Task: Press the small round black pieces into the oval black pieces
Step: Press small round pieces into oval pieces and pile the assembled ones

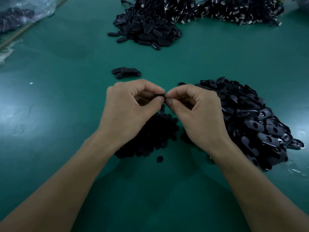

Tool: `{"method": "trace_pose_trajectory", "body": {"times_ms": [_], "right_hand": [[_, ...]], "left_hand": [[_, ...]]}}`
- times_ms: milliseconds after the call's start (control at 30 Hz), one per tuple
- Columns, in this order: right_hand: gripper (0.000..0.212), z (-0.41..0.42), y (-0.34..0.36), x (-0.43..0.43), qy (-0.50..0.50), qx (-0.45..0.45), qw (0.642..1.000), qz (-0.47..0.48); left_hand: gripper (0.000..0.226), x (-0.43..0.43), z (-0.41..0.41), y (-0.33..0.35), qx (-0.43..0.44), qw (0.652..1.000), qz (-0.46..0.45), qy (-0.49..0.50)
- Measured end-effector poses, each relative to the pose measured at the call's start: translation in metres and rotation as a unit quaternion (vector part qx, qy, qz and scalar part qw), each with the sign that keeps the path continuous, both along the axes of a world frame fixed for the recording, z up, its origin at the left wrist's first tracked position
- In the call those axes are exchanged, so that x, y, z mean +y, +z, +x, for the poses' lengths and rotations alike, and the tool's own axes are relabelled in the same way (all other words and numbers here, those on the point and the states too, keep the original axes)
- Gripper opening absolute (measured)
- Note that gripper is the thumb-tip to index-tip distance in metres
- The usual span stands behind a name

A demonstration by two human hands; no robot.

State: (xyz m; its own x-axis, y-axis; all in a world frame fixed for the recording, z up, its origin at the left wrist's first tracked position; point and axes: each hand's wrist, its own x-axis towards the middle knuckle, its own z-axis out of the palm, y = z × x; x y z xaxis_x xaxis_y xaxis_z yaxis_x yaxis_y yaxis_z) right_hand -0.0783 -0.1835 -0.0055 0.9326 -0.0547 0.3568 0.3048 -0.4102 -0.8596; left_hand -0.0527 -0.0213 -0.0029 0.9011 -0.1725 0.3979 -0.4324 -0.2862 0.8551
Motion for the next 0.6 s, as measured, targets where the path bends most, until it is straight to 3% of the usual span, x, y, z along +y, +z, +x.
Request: {"method": "trace_pose_trajectory", "body": {"times_ms": [600], "right_hand": [[0.038,-0.0033,0.0044,-0.0003,-0.023,0.033,0.999,0.004]], "left_hand": [[0.029,-0.0009,-0.0012,0.001,0.018,0.999,0.022,-0.015]]}}
